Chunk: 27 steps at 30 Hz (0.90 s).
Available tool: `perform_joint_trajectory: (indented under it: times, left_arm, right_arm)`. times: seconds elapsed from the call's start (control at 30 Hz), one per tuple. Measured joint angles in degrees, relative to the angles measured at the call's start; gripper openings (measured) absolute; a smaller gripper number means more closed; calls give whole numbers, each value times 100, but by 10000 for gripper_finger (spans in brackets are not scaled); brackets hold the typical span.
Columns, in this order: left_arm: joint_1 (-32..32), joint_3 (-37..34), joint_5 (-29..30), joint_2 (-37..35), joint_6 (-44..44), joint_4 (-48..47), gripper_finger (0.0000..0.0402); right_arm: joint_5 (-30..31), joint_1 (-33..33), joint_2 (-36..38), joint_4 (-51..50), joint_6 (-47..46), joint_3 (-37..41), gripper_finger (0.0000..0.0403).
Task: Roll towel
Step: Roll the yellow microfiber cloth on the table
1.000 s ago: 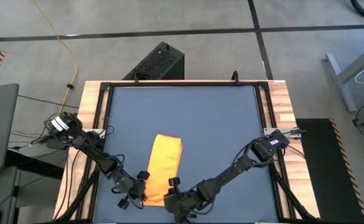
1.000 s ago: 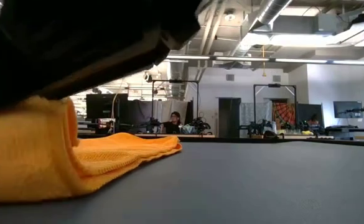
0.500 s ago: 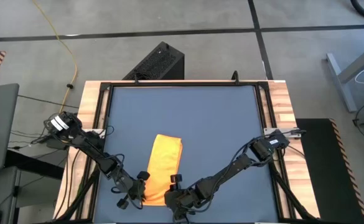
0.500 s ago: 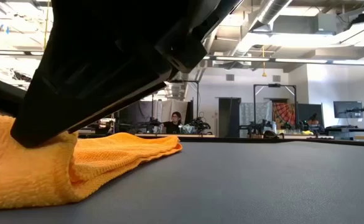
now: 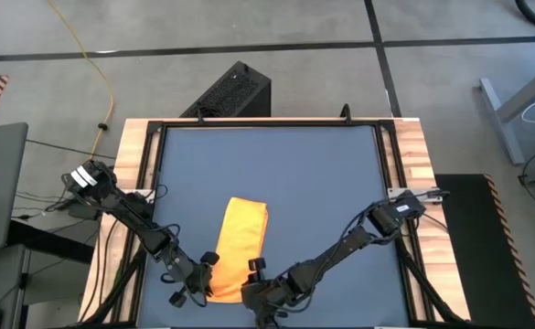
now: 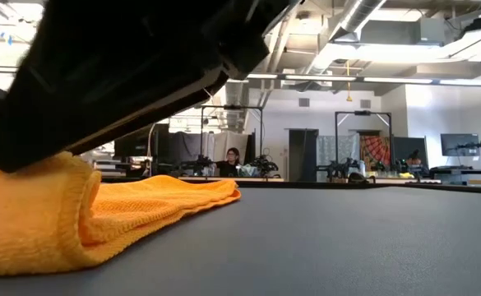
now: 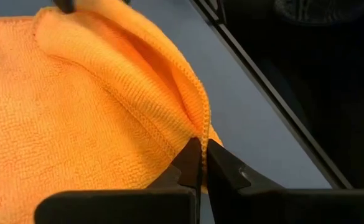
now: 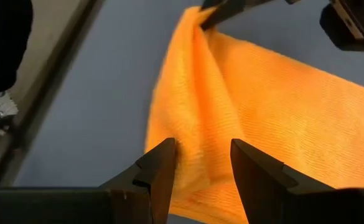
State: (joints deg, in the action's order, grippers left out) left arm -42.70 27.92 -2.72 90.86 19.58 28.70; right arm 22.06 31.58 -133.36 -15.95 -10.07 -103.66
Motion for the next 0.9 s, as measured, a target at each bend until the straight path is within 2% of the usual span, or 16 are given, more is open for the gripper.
perform_joint_trajectory:
  times: [0.23,0.4,0.5,0.9]
  left_arm:
    - [0,-1,0,-1,25,-122,0]
    - [1,-1,2,-4,1,-152,0]
    - [0,0,2,-4,-9,-150,0]
    - [7,0,8,-4,-87,-148,0]
  right_arm:
    - [-109,-255,0,-46,-50,0,182]
    - [-749,-308,0,-91,-193,0,181]
    - [-864,-368,0,-159,-440,0,170]
    - [-1086,-431,0,-191,-946,0,37]
